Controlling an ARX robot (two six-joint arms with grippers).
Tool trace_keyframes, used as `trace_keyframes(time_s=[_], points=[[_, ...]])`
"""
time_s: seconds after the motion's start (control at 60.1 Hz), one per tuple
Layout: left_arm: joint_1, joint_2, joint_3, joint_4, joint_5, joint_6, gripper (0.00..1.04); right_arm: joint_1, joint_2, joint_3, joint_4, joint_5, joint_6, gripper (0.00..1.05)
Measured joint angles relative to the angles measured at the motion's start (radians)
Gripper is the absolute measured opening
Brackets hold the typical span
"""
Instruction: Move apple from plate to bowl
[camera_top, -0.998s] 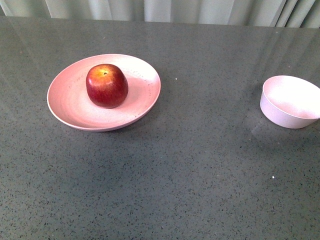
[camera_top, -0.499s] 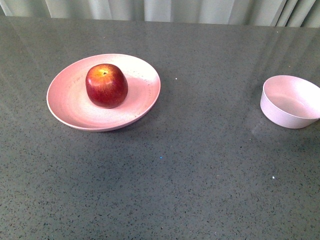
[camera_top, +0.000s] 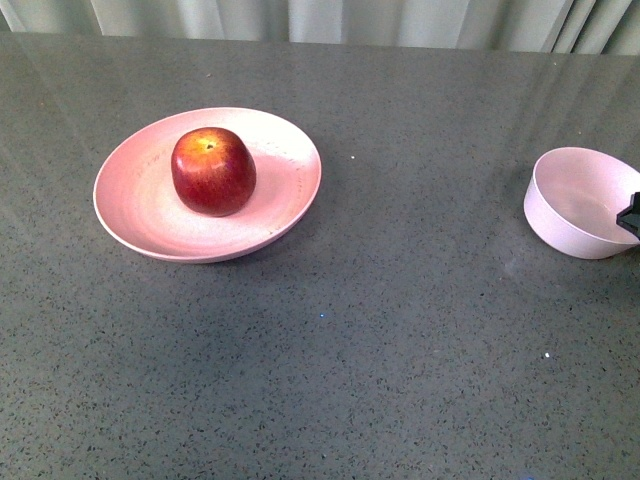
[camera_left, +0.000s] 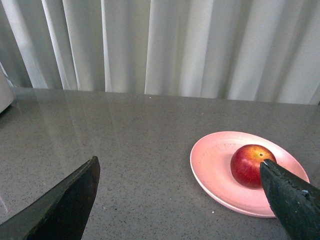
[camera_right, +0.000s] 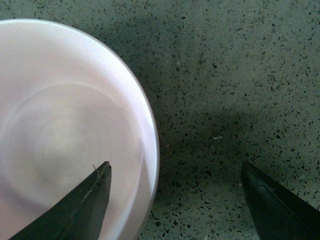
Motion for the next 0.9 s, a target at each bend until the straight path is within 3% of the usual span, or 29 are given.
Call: trace_keyframes(time_s=[0.067, 0.266, 0.416, 0.665, 0.898], points=[[0.000, 0.000, 0.000, 0.000, 0.000, 0.000, 0.96, 0.007, 0.000, 0.005, -0.006, -0.001, 0.008, 0.55], [0.000, 0.000, 0.000, 0.000, 0.000, 0.000, 0.96, 0.018, -0.003, 0.011, -0.031, -0.023, 0.037, 0.29], [0.000, 0.000, 0.000, 0.000, 0.000, 0.000, 0.96, 0.030, -0.024, 0.015, -0.059, -0.045, 0.067, 0.01], [0.000, 0.000, 0.000, 0.000, 0.000, 0.000, 0.96, 0.080, -0.060, 0.026, -0.093, -0.057, 0.127, 0.02], [0.000, 0.000, 0.000, 0.000, 0.000, 0.000, 0.96, 0.229, -0.049, 0.084, -0.103, -0.035, 0.233, 0.02]])
